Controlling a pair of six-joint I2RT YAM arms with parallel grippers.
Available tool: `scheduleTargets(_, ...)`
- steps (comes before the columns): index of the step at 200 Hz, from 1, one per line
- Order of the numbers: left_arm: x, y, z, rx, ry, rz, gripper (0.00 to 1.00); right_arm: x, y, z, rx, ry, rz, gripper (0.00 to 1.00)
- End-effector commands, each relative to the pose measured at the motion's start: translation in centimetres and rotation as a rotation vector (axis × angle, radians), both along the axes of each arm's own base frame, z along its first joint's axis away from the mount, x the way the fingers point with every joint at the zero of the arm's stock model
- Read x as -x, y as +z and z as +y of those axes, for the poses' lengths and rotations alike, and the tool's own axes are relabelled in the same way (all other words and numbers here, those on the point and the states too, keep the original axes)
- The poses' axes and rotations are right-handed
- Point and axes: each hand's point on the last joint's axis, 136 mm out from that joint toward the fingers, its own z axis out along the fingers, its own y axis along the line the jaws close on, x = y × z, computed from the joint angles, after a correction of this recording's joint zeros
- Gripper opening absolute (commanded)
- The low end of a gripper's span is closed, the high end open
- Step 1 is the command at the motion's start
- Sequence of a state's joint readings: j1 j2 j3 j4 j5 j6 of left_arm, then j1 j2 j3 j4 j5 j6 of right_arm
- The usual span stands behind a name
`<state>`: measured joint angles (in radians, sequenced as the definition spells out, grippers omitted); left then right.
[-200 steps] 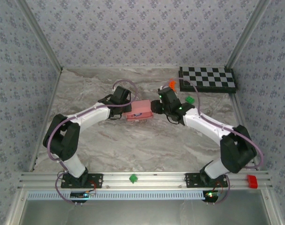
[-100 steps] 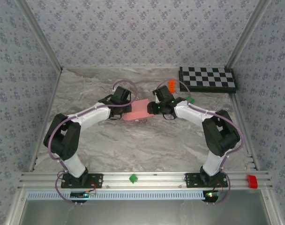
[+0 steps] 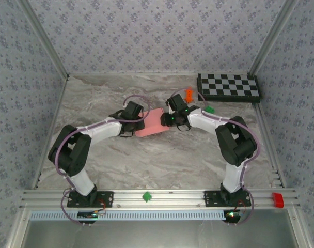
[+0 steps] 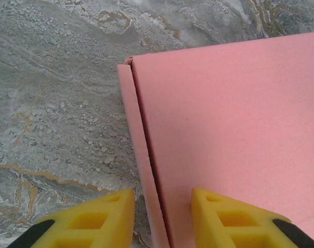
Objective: Fold the paper box
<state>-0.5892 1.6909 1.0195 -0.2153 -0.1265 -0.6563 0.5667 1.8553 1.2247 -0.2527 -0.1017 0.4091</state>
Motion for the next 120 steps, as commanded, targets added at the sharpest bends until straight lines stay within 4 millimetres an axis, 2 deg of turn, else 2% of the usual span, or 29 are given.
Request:
scheduleTargets(1, 0.3, -0.8, -0.1, 0.009, 0.008, 0.022, 0.34, -0.3, -0.5, -0.4, 0.043, 0.012, 0.019, 0.41)
scheduleTargets(34, 1.1, -1.8, -0.1, 0.003, 0.014, 0.065, 0.33, -0.6, -0.9, -1.0, 0.099, 0.013, 0.018, 0.41)
scheduleTargets(90, 3.0, -1.8, -1.5, 0.014, 0.005, 0.089, 0.33, -1.9, -1.5, -1.4, 0.185, 0.027, 0.018, 0.41)
scheduleTargets(120, 3.7, -1.8, -2.1, 0.04, -0.002, 0.102, 0.33, -2.7, -1.0, -1.4, 0.204, 0.022, 0.006, 0.41)
